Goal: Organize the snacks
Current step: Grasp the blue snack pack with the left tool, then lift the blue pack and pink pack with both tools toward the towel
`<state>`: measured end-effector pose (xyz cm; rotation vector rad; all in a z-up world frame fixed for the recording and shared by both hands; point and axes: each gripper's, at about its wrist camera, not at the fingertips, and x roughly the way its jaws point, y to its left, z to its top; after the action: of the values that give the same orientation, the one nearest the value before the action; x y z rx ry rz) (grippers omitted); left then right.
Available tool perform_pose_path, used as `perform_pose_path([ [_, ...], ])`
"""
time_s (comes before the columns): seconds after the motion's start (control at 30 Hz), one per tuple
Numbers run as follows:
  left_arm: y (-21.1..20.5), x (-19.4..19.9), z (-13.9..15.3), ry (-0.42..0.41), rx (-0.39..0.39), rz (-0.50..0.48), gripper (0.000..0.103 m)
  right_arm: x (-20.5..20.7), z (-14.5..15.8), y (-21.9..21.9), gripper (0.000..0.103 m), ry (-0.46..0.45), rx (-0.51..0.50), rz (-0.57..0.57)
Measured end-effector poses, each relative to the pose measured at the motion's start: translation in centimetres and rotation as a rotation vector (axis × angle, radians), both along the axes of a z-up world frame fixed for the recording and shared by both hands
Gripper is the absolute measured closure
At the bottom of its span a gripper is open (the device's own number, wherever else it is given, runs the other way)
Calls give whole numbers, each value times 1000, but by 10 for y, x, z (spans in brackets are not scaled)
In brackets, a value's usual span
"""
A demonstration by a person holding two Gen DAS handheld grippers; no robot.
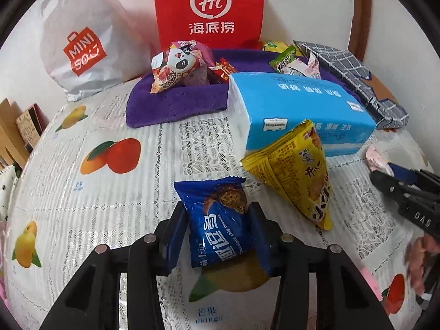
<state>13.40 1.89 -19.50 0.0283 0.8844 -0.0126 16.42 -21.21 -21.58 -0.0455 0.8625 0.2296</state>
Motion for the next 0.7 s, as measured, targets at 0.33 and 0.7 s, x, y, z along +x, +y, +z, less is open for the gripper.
perform_pose_path([
  [0.33,-1,1,-2,0,-4,-2,59,1,0,-1,54,4,18,10],
  [0.7,5,1,0,1,-33,6,63,2,1,-6,59,2,43,8],
])
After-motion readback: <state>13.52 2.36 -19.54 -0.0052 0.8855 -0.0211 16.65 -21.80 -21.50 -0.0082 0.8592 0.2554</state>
